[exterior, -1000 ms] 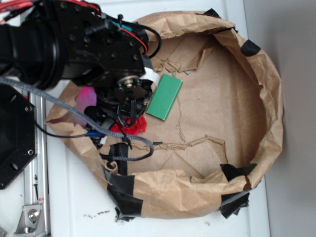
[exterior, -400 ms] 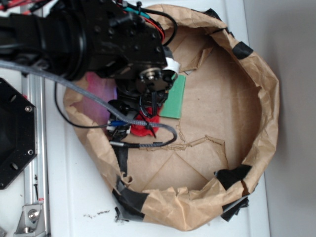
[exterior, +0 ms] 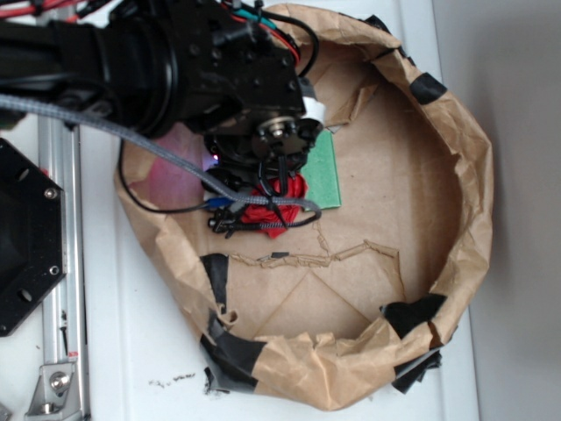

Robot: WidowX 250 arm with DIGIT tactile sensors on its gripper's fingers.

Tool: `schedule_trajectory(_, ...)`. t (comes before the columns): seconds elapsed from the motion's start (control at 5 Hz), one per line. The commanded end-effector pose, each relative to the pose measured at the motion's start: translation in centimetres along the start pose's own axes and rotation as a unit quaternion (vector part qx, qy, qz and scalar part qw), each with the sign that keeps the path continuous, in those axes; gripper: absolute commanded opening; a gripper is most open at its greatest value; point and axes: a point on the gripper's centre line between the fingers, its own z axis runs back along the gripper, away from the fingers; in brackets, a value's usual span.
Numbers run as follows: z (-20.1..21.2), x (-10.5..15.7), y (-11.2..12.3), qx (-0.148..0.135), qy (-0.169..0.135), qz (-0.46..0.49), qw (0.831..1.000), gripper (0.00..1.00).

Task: Grab the red paper.

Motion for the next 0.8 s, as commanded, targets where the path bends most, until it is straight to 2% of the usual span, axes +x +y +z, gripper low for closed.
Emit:
schedule_trajectory(0.0,2.1,-1.2,0.3,-0.005,-0.02,0.015,1.0,0.0)
schedule_trajectory(0.2,3.9,-1.5,0.2,-0.023,-0.029,0.024,0.999,0.0)
schedule_trajectory(0.4,6.3,-2.0,0.3,-0.073,-0.023,0.02,0.997,0.0)
schedule_trajectory(0.6,9.0,-2.7,0.7,-0.111,-0.068,0.032,0.991,1.0)
